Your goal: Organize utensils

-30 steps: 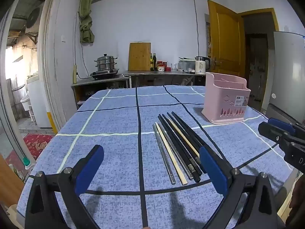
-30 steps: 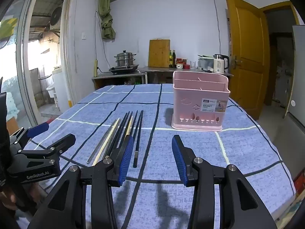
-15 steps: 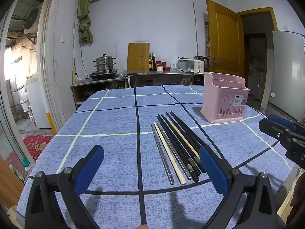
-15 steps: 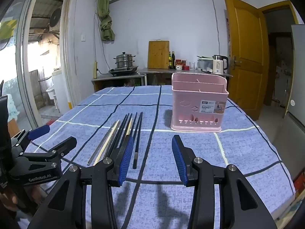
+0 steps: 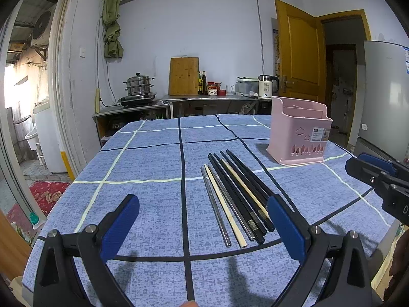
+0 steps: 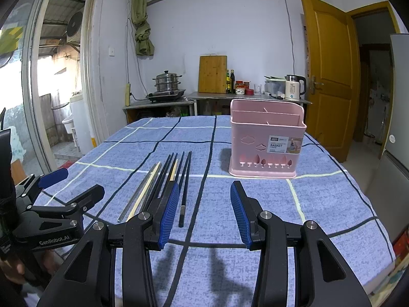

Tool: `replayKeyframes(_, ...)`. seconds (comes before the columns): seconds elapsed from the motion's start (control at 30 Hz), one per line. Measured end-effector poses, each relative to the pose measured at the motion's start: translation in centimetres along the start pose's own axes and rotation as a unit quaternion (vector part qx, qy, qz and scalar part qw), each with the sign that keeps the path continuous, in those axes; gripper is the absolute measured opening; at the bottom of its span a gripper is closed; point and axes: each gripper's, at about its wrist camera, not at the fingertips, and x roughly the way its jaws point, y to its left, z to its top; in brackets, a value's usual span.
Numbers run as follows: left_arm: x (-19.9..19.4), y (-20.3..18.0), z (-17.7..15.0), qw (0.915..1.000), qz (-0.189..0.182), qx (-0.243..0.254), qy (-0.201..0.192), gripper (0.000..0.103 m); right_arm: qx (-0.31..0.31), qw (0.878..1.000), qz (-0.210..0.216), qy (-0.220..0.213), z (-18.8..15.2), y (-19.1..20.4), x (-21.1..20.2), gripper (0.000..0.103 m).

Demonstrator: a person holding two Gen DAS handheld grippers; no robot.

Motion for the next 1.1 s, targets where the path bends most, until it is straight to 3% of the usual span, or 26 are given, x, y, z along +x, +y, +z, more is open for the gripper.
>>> replayKeyframes(1.1,-0.34,-0.48,0.34,0.9999,-0.010,0.003,-0.001,0.102,-0.001,1.000,0.003,0.000,-0.14,0.41,0.05,0.043)
